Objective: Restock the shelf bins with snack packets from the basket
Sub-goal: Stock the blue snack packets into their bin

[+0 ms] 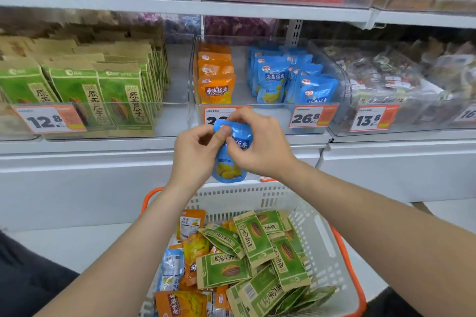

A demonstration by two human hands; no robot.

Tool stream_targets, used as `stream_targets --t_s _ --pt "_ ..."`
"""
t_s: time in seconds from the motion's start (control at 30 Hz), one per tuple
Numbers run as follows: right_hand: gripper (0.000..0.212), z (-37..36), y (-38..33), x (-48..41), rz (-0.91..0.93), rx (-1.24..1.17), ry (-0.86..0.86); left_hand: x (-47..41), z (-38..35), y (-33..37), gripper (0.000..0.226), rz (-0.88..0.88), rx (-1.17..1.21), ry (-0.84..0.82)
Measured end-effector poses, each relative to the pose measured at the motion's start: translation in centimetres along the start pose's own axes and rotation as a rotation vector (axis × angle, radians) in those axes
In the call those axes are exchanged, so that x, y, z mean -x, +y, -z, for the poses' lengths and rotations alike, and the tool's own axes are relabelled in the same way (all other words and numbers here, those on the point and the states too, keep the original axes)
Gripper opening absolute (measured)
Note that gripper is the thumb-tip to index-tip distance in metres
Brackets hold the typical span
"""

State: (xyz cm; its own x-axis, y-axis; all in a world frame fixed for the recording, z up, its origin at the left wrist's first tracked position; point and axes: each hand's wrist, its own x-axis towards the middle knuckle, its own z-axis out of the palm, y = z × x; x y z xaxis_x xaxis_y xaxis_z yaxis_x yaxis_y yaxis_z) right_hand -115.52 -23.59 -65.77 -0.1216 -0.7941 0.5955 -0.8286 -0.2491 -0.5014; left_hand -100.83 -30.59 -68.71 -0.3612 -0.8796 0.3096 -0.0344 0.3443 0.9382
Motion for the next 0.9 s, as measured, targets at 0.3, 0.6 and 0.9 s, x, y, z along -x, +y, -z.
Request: stream_targets --t_s 0.3,0.6,0.9 --pt "0.019 5.7 -0.7 -6.1 0.126 0.132 0.239 -3.4 -1.5 6.3 0.017 -0.32 -0.17 0.224" --pt "0.01 8.5 4.2 -9.6 -0.073 0.254 0.207 -4.8 -4.1 4.2 0.046 -0.469 -0.863 -0.13" --pt "0.025 7.6 7.1 -11.7 -0.213 0.681 -0.231 -4.5 -4.8 1.9 0.056 -0.557 -1.179 -0.074"
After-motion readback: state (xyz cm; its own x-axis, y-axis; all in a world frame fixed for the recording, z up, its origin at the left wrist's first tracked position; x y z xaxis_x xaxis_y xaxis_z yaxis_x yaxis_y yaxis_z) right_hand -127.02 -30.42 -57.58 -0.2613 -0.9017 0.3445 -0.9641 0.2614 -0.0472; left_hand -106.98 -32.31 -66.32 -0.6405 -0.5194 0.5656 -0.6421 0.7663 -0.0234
